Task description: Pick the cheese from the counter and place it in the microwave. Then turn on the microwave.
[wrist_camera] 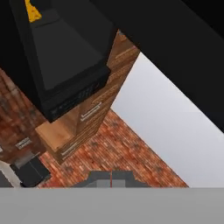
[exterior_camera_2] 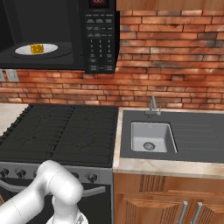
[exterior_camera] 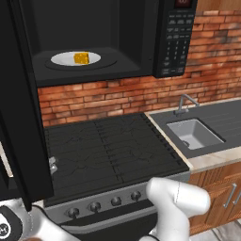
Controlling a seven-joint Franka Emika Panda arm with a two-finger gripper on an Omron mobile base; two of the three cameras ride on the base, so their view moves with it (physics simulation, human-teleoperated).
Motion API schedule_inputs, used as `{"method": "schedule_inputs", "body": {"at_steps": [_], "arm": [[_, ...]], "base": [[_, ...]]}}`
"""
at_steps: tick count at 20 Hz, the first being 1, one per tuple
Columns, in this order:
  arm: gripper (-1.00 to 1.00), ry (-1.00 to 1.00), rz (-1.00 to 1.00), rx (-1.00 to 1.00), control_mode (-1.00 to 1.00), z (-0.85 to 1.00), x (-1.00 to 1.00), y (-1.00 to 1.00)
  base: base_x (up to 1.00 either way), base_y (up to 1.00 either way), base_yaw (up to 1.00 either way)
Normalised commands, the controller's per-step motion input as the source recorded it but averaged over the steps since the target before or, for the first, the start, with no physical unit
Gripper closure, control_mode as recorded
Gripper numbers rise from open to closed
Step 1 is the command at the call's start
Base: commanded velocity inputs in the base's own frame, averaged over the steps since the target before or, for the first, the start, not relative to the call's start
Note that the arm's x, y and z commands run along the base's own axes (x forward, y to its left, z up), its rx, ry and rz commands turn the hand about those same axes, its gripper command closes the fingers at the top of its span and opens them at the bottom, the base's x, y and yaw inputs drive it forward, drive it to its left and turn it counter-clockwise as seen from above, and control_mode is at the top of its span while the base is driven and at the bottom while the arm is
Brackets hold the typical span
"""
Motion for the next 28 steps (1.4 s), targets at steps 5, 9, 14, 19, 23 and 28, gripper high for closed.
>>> {"method": "schedule_inputs", "body": {"at_steps": [5, 9, 14, 19, 23, 28], "arm": [[1.0, -0.22, 0.08, -0.04, -1.0, 0.43, -0.52, 0.35], [1.0, -0.16, 0.06, -0.01, -1.0, 0.55, -0.38, 0.24], [1.0, -0.12, 0.06, 0.0, -1.0, 0.59, -0.21, 0.07], [1.0, -0.08, 0.11, 0.0, -1.0, 0.4, -0.07, 0.0], [1.0, -0.01, 0.16, 0.0, -1.0, 0.05, -0.04, 0.0], [1.0, 0.0, 0.16, 0.0, -1.0, 0.0, -0.12, -0.09]], "base": [[0.0, 0.0, 0.0], [0.0, 0.0, 0.0], [0.0, 0.0, 0.0], [0.0, 0.0, 0.0], [0.0, 0.0, 0.0], [0.0, 0.0, 0.0]]}}
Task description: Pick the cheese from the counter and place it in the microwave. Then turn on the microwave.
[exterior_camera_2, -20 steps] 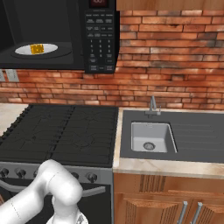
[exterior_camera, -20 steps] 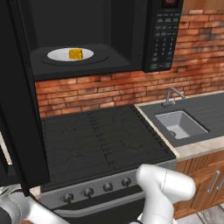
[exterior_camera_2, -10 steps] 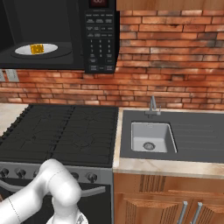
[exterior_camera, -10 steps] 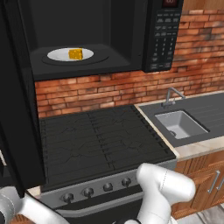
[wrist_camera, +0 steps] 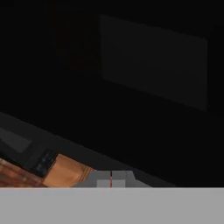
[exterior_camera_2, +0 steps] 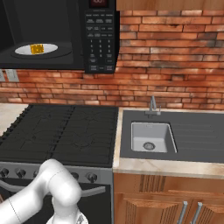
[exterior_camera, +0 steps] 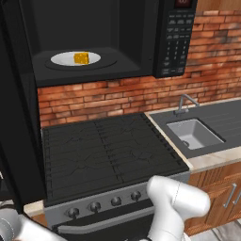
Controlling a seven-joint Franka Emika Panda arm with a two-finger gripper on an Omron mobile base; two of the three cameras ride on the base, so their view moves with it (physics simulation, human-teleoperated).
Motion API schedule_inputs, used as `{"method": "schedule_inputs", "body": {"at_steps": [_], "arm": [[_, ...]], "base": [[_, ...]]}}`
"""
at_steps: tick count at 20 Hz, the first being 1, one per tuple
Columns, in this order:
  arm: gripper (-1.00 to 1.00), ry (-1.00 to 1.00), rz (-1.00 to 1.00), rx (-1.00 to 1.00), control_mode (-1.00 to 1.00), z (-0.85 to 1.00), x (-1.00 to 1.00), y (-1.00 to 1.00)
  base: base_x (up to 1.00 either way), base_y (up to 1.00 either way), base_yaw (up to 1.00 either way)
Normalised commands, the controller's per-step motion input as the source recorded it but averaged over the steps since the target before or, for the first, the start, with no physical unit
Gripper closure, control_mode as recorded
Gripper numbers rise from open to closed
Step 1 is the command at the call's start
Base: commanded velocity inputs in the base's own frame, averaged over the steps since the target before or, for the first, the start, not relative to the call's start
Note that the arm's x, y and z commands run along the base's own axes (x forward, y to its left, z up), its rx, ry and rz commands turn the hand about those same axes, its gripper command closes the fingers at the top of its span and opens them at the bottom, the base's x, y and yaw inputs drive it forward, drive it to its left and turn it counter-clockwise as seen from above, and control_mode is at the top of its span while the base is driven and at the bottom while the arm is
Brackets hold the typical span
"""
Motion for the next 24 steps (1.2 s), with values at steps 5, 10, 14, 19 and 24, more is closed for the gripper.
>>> {"method": "schedule_inputs", "body": {"at_steps": [5, 10, 14, 19, 24], "arm": [[1.0, 0.0, 0.18, 0.0, -1.0, 0.0, -0.19, -0.06], [1.0, 0.02, 0.2, -0.01, -1.0, 0.0, -0.06, 0.0], [1.0, 0.13, 0.21, -0.13, -1.0, 0.0, 0.0, 0.01], [1.0, 0.12, 0.22, -0.17, -1.0, 0.0, 0.02, 0.06], [1.0, 0.01, 0.19, -0.12, -1.0, 0.19, 0.0, -0.03]], "base": [[0.0, 0.0, 0.0], [0.0, 0.0, 0.0], [0.0, 0.0, 0.0], [0.0, 0.0, 0.0], [0.0, 0.0, 0.0]]}}
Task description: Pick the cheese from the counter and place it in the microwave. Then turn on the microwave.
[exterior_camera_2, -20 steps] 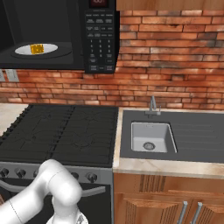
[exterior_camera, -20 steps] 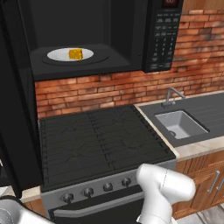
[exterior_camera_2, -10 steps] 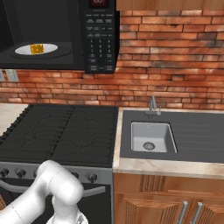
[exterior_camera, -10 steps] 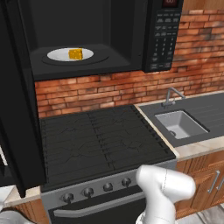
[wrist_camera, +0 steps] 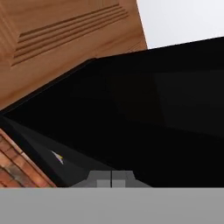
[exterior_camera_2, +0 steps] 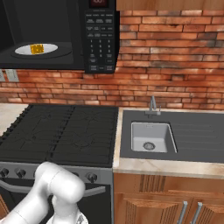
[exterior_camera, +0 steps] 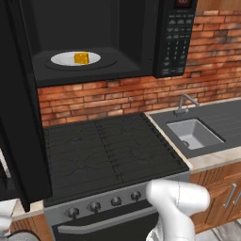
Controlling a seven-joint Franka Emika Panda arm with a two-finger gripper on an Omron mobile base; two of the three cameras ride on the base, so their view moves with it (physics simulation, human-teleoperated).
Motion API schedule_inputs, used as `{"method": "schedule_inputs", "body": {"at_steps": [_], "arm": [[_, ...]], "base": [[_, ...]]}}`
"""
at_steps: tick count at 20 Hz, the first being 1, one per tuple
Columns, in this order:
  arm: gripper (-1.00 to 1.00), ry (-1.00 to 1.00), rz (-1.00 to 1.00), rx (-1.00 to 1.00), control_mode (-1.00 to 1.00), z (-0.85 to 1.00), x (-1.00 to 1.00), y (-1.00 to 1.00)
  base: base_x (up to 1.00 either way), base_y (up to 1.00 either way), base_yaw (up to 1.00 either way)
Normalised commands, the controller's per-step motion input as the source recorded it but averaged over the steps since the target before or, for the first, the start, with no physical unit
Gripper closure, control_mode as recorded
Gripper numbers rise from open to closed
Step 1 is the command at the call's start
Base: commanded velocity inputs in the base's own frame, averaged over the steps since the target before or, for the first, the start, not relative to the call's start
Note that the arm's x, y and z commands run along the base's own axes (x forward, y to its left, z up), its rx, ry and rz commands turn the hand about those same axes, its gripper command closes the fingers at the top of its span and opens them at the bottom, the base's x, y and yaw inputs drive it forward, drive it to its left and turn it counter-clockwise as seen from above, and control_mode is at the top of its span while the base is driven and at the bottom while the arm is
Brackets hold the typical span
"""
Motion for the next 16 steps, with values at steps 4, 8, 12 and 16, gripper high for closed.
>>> {"method": "schedule_inputs", "body": {"at_steps": [4, 8, 12, 16], "arm": [[1.0, 0.0, 0.18, -0.08, -1.0, 0.52, 0.0, -0.16], [1.0, 0.0, 0.18, -0.02, -1.0, 0.76, 0.12, -0.22], [1.0, 0.0, 0.17, 0.0, -1.0, 0.79, 0.11, -0.41], [1.0, 0.01, 0.14, 0.0, -1.0, 0.64, 0.0, -0.5]], "base": [[0.0, 0.0, 0.0], [0.0, 0.0, 0.0], [0.0, 0.0, 0.0], [0.0, 0.0, 0.0]]}}
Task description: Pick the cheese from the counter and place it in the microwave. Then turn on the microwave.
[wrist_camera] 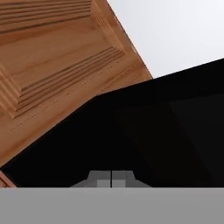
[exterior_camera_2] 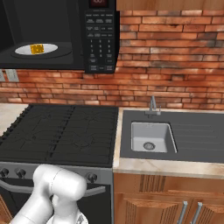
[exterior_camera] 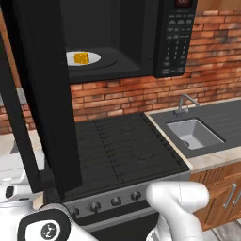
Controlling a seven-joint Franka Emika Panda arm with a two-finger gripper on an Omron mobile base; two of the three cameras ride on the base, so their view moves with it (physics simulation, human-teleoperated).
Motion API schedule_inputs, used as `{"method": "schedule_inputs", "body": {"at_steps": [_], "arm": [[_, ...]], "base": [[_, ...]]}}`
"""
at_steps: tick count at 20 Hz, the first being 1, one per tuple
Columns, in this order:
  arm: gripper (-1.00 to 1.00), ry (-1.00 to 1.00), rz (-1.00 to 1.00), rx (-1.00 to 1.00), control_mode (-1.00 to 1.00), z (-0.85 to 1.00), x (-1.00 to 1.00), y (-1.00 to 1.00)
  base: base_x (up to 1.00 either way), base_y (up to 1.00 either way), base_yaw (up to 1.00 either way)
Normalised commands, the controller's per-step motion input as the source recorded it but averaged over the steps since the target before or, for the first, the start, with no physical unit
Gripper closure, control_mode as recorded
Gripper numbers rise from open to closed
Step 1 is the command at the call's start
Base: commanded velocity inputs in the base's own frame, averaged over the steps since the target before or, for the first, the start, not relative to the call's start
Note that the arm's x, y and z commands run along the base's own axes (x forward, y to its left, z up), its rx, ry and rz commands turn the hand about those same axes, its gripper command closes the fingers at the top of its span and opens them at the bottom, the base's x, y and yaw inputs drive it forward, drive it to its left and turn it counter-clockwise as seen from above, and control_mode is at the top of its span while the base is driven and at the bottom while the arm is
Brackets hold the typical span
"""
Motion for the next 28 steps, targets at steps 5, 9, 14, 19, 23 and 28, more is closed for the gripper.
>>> {"method": "schedule_inputs", "body": {"at_steps": [5, 9, 14, 19, 23, 28], "arm": [[1.0, 0.07, 0.07, 0.05, -1.0, 0.35, -0.07, -0.6], [1.0, 0.12, 0.01, 0.17, -1.0, 0.28, -0.14, -0.73], [1.0, 0.15, 0.0, 0.22, -1.0, 0.33, -0.05, -0.74], [1.0, 0.17, 0.01, 0.25, -1.0, 0.41, 0.0, -0.71], [1.0, 0.16, 0.03, 0.24, -1.0, 0.37, 0.0, -0.69], [1.0, 0.15, 0.04, 0.22, -1.0, 0.3, 0.0, -0.64]], "base": [[0.0, 0.0, 0.0], [0.0, 0.0, 0.0], [0.0, 0.0, 0.0], [0.0, 0.0, 0.0], [0.0, 0.0, 0.0], [0.0, 0.0, 0.0]]}}
